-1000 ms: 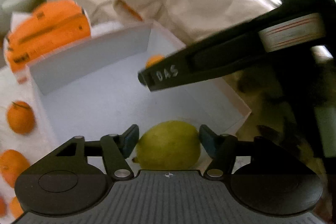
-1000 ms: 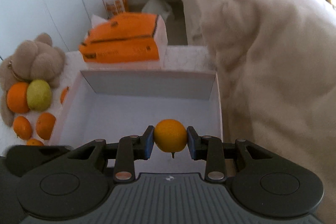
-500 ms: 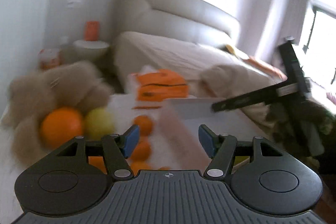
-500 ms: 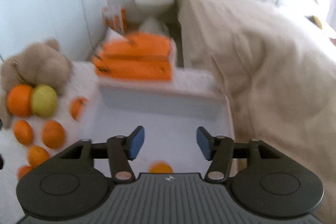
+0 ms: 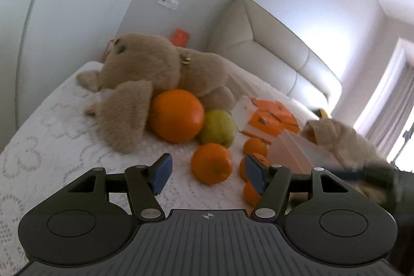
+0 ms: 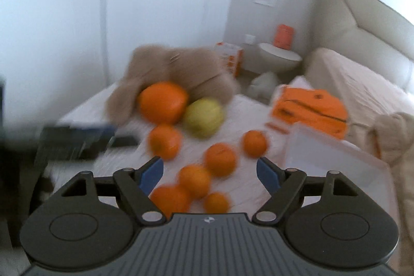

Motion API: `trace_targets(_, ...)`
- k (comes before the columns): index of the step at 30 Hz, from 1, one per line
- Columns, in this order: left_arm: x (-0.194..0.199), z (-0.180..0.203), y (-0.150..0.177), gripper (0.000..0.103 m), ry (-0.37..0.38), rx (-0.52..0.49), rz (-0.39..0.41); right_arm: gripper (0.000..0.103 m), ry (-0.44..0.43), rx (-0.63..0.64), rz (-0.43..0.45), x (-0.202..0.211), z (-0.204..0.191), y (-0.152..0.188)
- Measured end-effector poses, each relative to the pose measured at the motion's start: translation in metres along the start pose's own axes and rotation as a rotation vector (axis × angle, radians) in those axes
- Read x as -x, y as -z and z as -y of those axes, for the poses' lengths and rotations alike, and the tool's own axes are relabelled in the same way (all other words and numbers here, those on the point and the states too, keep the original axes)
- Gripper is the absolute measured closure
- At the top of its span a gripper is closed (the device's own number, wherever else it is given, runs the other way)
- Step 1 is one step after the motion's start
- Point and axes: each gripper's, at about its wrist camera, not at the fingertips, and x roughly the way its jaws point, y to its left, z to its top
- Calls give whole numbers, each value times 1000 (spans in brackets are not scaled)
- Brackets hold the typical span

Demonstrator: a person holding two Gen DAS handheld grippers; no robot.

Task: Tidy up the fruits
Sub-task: 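Lower both fruits into the pink box and open both grippers, then grasp an orange with the left gripper and lift it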

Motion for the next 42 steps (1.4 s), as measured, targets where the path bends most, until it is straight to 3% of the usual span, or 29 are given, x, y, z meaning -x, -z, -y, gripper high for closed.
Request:
trace_targets(6, 4, -6, 0, 36, 26, 20, -18, 24, 32, 24, -3, -20, -33, 41)
trace_targets(13, -11, 33, 14, 36, 125, -165, -144, 25, 4, -49, -35, -13, -24, 69)
trace_targets(18, -27, 68, 26, 32, 35, -327, -206, 23, -25, -144, -64, -2, -8, 84)
trace_targets(34, -46, 86, 36, 39, 70, -360, -309, 16, -34, -177, -76, -5, 0, 86)
trace_targets(36, -48, 84, 37, 52, 54, -358, -297, 15, -34, -177, -77, -5, 0, 85)
trace_targets(39, -44, 74, 31, 53, 58, -307, -295, 14, -35, -180, -77, -5, 1, 85)
trace_targets(42, -31, 54, 20, 53, 16, -248, -241, 6, -52, -175, -90, -7, 2, 85)
